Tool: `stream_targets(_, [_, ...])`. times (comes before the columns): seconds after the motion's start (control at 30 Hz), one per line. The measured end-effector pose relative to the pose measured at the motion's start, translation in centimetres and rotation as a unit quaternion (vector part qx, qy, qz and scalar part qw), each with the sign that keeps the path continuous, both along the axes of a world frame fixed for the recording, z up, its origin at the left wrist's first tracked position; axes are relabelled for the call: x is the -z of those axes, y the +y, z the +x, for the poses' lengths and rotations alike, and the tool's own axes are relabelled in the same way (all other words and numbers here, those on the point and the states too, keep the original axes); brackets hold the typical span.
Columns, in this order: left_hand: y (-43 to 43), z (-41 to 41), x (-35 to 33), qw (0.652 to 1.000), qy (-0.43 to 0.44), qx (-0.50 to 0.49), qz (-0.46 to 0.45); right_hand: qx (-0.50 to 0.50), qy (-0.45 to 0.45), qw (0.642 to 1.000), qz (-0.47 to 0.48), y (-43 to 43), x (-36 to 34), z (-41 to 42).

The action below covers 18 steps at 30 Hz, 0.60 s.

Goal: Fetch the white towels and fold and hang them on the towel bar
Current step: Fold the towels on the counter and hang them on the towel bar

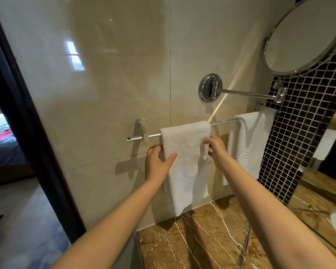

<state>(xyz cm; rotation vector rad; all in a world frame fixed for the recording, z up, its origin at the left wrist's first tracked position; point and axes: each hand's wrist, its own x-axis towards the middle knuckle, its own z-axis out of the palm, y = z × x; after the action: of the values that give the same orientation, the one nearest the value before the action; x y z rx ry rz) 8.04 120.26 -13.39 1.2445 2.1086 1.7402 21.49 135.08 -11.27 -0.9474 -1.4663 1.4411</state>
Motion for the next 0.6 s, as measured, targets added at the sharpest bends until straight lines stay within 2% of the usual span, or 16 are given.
stream_targets(0.27, [0.5,0.6,1.4,0.994,-0.1,0.026,-0.024,-0.019,-0.053,0.998,-0.019,-1.2,0.1,1.2])
stream_targets(0.6, [-3.0,4.8,5.6,0.97,-0.222,0.088,-0.047,-0.058,-0.147,0.987,-0.011,-4.1,4.7,6.2])
